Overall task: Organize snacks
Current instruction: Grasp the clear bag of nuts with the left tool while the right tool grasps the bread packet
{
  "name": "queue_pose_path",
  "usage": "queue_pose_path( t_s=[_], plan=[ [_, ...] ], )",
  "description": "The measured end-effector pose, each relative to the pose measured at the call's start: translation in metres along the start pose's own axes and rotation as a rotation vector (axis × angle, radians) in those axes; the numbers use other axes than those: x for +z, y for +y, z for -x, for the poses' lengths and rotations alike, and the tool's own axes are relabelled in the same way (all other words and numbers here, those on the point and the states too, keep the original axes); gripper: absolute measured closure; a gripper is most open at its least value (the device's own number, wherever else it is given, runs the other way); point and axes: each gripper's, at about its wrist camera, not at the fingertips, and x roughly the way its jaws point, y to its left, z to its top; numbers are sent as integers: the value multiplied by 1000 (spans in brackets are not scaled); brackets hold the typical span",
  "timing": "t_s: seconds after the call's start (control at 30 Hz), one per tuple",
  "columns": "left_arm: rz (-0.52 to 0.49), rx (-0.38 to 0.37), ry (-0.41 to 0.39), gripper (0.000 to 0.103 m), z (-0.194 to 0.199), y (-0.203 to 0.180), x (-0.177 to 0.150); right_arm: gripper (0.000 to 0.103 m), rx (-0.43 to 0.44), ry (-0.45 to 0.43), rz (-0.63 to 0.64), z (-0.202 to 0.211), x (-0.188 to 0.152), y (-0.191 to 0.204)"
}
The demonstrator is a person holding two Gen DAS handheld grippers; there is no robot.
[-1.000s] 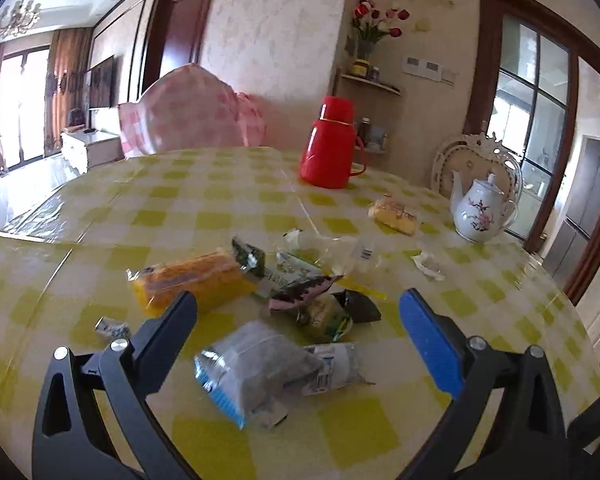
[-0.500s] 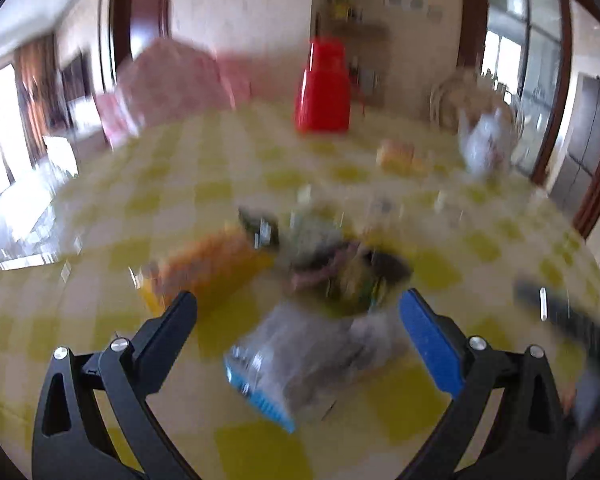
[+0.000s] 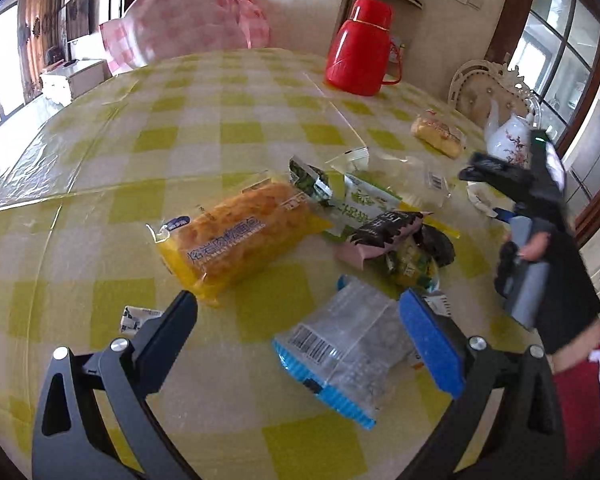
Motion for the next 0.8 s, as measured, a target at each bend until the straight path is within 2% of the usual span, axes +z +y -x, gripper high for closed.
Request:
queue_pose_path(
  t_s=[0.03,0.07,0.1,0.17,0.2,0.23,0.3,0.33,0.43,0.5,0.53,0.6,0.63,0.67,0.7,0.73,0.77,0.8],
  plan=[
    [-7,-14,4,2,1,0,0,33,-58,-11,56,1,-5,4],
    [-19,-26,10,2,1,-1,1,39,-65,-27,79,4,-10,4],
    [-35,-31,13,2,2,-2,0,44,-43,-39,82,9,-14,-2],
    [-59,-36,13,2,4,-4,0,47,0,-46,62,20,-24,-18],
    [-63,-40,13,2,5,-5,0,72,2,-48,63,23,-28,-24],
    [-66,-55,15,2,5,-5,0,102,17,-41,64,27,-33,-31],
    [-69,-91,21,2,3,-9,-2,102,57,-38,45,38,-46,-47],
    [-101,-102,38,2,-1,-16,-5,102,58,-47,60,45,-53,-50],
    [-228,-31,78,2,-16,-35,-15,102,110,-23,83,62,-73,-58],
    [-257,-11,87,2,-26,-39,-20,101,153,7,64,69,-80,-65],
    [-252,-9,91,2,-33,-39,-21,91,163,15,41,74,-83,-71],
    [-252,-4,75,2,-48,-39,-20,86,155,12,-20,77,-83,-86],
    [-256,-12,103,2,-56,-40,-18,83,154,6,-53,77,-82,-94],
    [-256,-19,95,10,-56,-40,-16,83,150,-2,-86,77,-81,-103],
    [-244,-63,64,39,-50,-38,-15,82,148,-9,-101,76,-80,-106],
    [-234,-68,69,46,-48,-36,-15,77,151,-18,-118,75,-78,-110],
    [-228,-63,69,48,-46,-34,-14,68,159,-28,-130,74,-75,-112],
    [-215,-65,60,49,-42,-30,-14,32,168,-45,-142,73,-69,-111]
  ],
)
